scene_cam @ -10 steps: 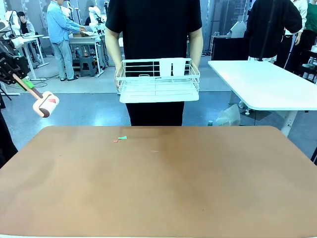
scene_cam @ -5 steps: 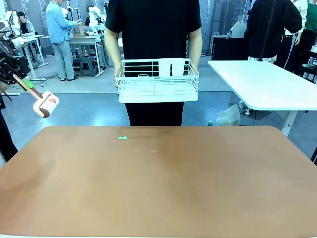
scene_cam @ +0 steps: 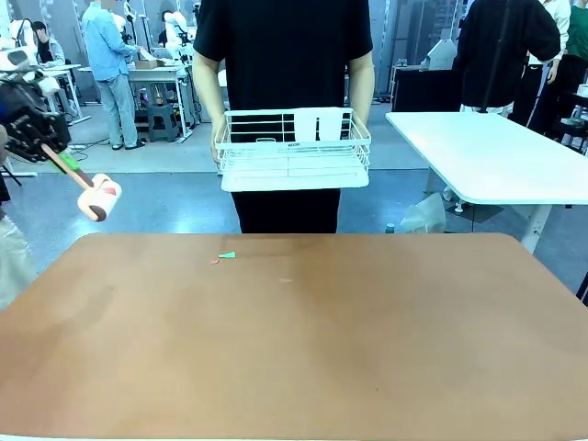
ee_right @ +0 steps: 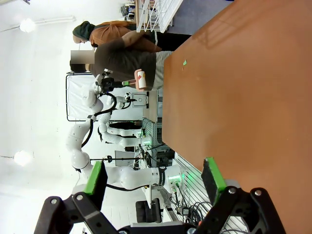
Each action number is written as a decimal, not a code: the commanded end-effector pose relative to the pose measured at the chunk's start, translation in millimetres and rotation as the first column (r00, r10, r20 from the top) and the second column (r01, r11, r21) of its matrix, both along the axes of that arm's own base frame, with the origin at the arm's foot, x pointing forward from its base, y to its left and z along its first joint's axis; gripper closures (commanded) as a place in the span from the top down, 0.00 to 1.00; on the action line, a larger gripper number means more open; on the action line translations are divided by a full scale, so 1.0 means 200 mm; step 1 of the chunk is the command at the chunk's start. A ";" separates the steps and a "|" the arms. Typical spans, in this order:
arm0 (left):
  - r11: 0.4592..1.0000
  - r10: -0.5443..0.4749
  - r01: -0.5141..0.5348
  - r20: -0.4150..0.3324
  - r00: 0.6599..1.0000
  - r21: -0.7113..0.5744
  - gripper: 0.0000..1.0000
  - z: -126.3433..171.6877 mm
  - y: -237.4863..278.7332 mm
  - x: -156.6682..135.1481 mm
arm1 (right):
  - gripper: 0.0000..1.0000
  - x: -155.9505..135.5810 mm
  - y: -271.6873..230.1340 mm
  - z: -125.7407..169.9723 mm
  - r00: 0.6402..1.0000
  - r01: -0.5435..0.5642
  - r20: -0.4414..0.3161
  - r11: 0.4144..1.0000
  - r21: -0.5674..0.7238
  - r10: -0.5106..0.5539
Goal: Clean the table.
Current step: Clean the table with the Lint Roller when the human lifts the Dish drying rack.
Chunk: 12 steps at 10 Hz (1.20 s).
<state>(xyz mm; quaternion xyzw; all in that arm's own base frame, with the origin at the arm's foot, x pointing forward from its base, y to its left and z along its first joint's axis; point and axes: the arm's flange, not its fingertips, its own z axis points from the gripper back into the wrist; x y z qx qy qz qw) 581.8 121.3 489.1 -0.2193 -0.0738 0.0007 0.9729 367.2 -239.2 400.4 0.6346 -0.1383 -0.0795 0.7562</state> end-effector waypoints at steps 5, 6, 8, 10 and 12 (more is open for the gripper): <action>0.997 -0.005 0.009 -0.054 0.999 0.074 0.21 -0.18 -0.17 0.35 | 1.00 0.00 0.00 0.02 1.000 -0.002 0.003 1.000 0.004 0.002; 0.996 0.000 0.006 -0.069 0.998 0.091 0.21 -0.19 -0.16 0.36 | 1.00 0.00 0.00 0.02 1.000 -0.002 0.003 1.000 0.004 0.002; 0.995 0.019 -0.010 -0.087 0.996 0.103 0.21 -0.23 -0.15 0.37 | 1.00 0.00 0.00 0.02 1.000 -0.002 0.003 1.000 0.004 0.002; 0.997 0.039 -0.029 -0.125 0.991 0.078 0.21 -0.37 -0.14 0.38 | 1.00 0.00 0.00 0.02 1.000 -0.002 0.003 1.000 0.004 0.002; 0.998 0.037 -0.029 -0.160 0.987 0.048 0.21 -0.46 -0.14 0.37 | 1.00 0.00 0.00 0.02 1.000 -0.002 0.003 1.000 0.004 0.002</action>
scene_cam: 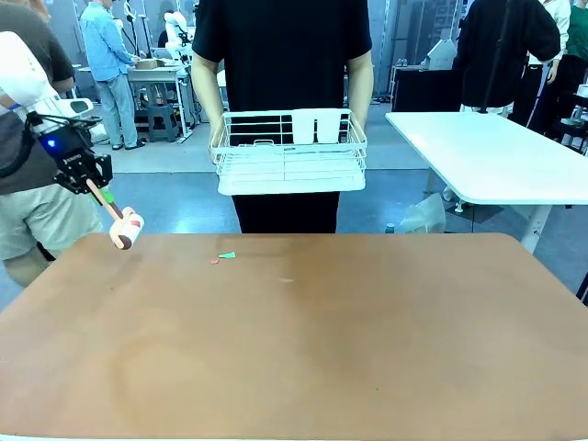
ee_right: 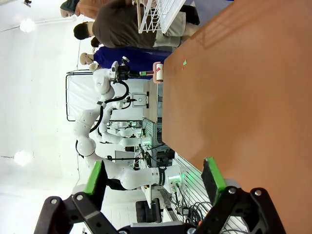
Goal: Clean the table.
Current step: Clean the table with the Lint Roller when the human lifts the Dish drying rack.
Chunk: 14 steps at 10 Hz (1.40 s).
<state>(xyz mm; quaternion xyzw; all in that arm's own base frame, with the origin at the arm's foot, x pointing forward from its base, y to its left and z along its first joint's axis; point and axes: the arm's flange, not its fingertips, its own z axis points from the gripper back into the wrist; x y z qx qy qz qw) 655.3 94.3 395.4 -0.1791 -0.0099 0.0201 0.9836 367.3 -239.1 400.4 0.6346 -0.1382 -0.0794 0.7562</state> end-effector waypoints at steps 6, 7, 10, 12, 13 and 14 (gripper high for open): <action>1.000 0.021 -0.022 -0.044 0.999 -0.009 0.21 -0.21 -0.05 -0.06 | 1.00 0.00 0.00 0.02 1.000 -0.002 0.003 1.000 0.004 0.002; 0.999 0.019 -0.019 -0.028 0.999 -0.029 0.21 -0.24 -0.07 -0.08 | 1.00 0.00 0.00 0.02 1.000 -0.002 0.003 1.000 0.004 0.002; 0.994 0.047 -0.047 -0.003 0.999 -0.100 0.21 -0.31 -0.10 -0.13 | 1.00 0.00 0.00 0.02 1.000 -0.002 0.003 1.000 0.004 0.002; 0.992 0.032 -0.032 -0.006 0.999 -0.124 0.21 -0.39 -0.22 -0.16 | 1.00 0.00 0.00 0.02 1.000 -0.002 0.003 1.000 0.004 0.002; 0.991 0.013 -0.013 -0.006 1.000 -0.133 0.21 -0.39 -0.29 -0.16 | 1.00 0.00 0.00 0.02 1.000 -0.002 0.003 1.000 0.004 0.002; 0.988 -0.007 0.006 -0.006 1.000 -0.152 0.21 -0.38 -0.35 -0.15 | 1.00 0.00 0.00 0.02 1.000 -0.002 0.003 1.000 0.004 0.002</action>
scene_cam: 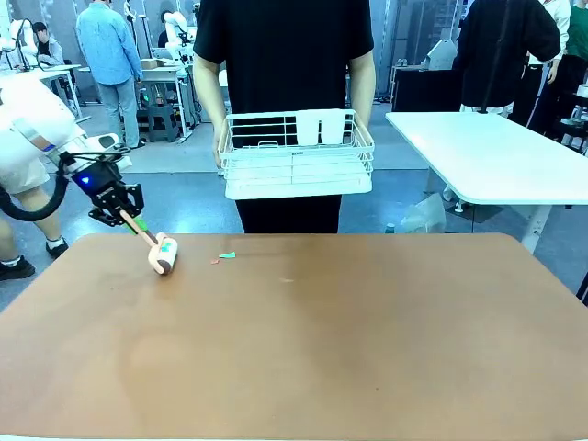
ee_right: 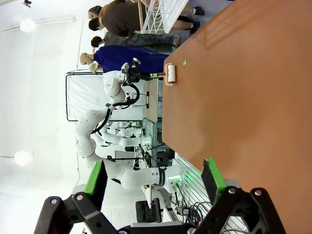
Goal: Clean the table.
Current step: Clean the table with the Lint Roller when the human lifts the Dish drying rack.
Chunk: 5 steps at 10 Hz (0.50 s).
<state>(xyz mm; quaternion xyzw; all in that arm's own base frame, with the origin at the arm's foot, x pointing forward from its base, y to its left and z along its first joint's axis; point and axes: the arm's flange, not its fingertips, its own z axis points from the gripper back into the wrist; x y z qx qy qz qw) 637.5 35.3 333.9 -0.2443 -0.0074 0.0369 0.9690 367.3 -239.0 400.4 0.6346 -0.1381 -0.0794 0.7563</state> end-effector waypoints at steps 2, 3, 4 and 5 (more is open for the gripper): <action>0.997 -0.082 0.082 -0.011 0.997 -0.015 0.21 -0.09 -0.17 -0.06 | 1.00 0.00 0.00 0.02 1.000 -0.002 0.003 1.000 0.004 0.002; 0.995 -0.098 0.098 -0.024 0.995 -0.016 0.21 -0.12 -0.23 -0.05 | 1.00 0.00 0.00 0.02 1.000 -0.002 0.003 1.000 0.004 0.002; 0.995 -0.103 0.103 -0.035 0.994 -0.019 0.21 -0.14 -0.28 -0.03 | 1.00 0.00 0.00 0.02 1.000 -0.002 0.003 1.000 0.004 0.002; 0.994 -0.108 0.107 -0.040 0.993 -0.023 0.21 -0.15 -0.33 -0.01 | 1.00 0.00 0.00 0.02 1.000 -0.002 0.003 1.000 0.004 0.002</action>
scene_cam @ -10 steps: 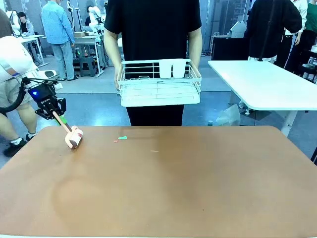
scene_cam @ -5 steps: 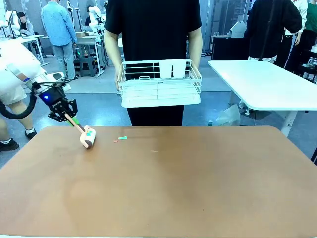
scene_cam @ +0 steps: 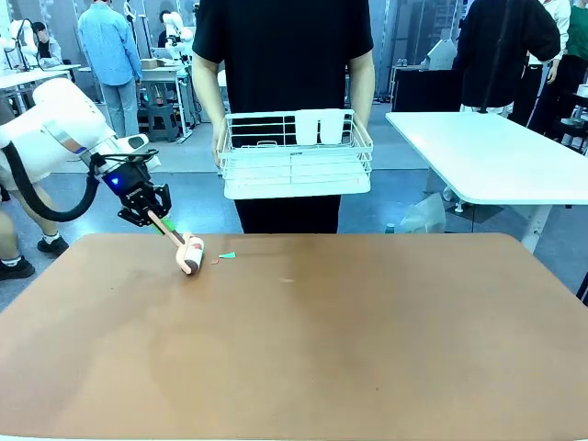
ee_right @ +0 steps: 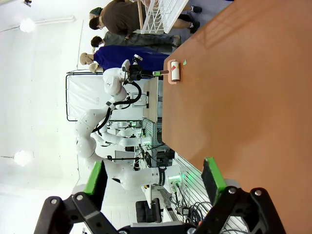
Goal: Clean the table.
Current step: Clean the table with the Lint Roller when the human lifts the Dish drying rack.
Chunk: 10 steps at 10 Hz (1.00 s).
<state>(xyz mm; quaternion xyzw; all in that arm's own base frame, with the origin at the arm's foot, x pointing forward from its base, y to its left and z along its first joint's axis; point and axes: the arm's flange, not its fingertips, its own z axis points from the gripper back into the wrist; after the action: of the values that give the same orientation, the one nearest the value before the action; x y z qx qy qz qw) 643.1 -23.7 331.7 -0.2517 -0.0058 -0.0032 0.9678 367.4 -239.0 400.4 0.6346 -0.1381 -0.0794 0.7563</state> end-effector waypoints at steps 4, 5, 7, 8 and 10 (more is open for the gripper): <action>0.998 -0.064 0.062 -0.091 0.994 -0.016 0.21 -0.25 -0.29 -0.02 | 1.00 0.00 0.00 0.02 1.000 -0.002 0.003 1.000 0.004 0.002; 0.997 -0.078 0.078 -0.105 0.991 -0.013 0.21 -0.29 -0.36 -0.03 | 1.00 0.00 0.00 0.02 1.000 -0.002 0.003 1.000 0.004 0.002; 0.993 -0.115 0.116 -0.106 0.988 -0.002 0.21 -0.32 -0.48 -0.06 | 1.00 0.00 0.00 0.02 1.000 -0.002 0.003 1.000 0.004 0.002; 0.992 -0.128 0.129 -0.093 0.987 0.001 0.21 -0.34 -0.53 -0.07 | 1.00 0.00 0.00 0.02 1.000 -0.002 0.003 1.000 0.004 0.002; 0.993 -0.122 0.121 -0.097 0.988 -0.013 0.21 -0.36 -0.61 -0.08 | 1.00 0.00 0.00 0.02 1.000 -0.002 0.003 1.000 0.004 0.002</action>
<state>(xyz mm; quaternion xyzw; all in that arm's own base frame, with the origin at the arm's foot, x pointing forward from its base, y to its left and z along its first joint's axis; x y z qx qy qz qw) 652.3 -131.1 320.6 -0.2793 -0.0083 -0.0423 0.9592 367.2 -239.2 400.4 0.6345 -0.1383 -0.0796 0.7563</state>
